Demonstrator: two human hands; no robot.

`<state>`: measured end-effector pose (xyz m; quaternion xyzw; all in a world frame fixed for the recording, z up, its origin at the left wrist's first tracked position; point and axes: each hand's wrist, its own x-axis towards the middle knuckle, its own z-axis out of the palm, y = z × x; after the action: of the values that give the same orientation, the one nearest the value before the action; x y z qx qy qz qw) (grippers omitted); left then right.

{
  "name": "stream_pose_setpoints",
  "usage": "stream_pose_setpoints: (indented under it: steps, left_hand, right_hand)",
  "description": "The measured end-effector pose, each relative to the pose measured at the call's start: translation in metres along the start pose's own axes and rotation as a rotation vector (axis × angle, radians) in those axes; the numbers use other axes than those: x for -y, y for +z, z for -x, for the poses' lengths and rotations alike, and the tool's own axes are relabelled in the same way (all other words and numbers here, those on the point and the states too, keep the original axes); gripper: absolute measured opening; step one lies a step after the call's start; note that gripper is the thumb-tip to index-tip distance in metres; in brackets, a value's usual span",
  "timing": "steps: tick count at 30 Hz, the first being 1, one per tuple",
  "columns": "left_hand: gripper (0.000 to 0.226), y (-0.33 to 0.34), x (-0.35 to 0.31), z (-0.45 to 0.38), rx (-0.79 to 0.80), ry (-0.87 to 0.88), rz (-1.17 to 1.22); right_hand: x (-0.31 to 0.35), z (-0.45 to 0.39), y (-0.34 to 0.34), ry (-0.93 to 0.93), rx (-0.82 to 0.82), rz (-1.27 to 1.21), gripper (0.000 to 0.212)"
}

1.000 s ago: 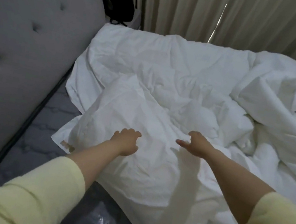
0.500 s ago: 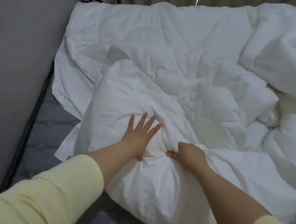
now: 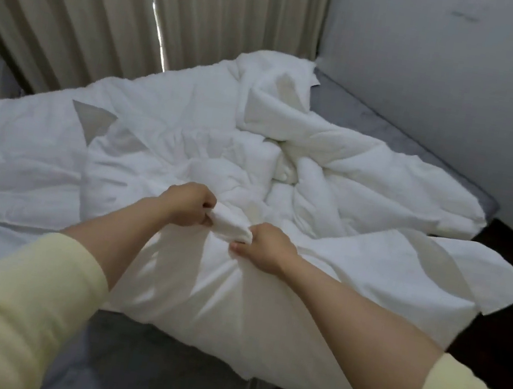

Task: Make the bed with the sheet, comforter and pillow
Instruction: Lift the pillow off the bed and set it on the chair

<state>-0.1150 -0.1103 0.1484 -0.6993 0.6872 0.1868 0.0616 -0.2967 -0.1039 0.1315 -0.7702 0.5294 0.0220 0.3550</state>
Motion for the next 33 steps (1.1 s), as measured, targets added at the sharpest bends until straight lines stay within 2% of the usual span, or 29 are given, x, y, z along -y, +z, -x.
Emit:
stream_pose_setpoints:
  steps: [5, 9, 11, 16, 19, 24, 30, 33]
  left_hand:
    - [0.043, -0.004, -0.156, 0.02, -0.113, 0.201, -0.005]
    - [0.011, 0.022, -0.316, 0.051, -0.235, 0.398, -0.077]
    - [0.025, 0.043, -0.391, 0.067, -0.257, 0.491, -0.109]
    - [0.037, 0.108, -0.55, 0.112, -0.211, 0.742, -0.195]
    - [0.046, 0.142, -0.611, 0.132, -0.109, 0.909, -0.181]
    - [0.059, 0.19, -0.694, 0.143, 0.033, 1.158, -0.276]
    - [0.054, 0.23, -0.776, 0.182, 0.13, 1.363, -0.379]
    - [0.052, 0.253, -0.804, 0.208, 0.175, 1.429, -0.478]
  right_hand:
    - [-0.096, 0.115, -0.059, 0.13, -0.194, -0.097, 0.038]
    - [-0.202, 0.229, -0.089, 0.275, -0.4, -0.219, 0.028]
    - [-0.253, 0.285, -0.097, 0.365, -0.493, -0.279, 0.024]
    - [-0.359, 0.409, -0.091, 0.661, -0.711, -0.408, 0.037]
    - [-0.409, 0.46, -0.076, 0.812, -0.789, -0.434, 0.03]
    - [-0.476, 0.544, -0.046, 1.105, -1.015, -0.575, 0.043]
    - [-0.529, 0.628, 0.002, 1.328, -1.286, -0.845, 0.055]
    - [-0.548, 0.663, 0.032, 1.411, -1.378, -0.941, 0.05]
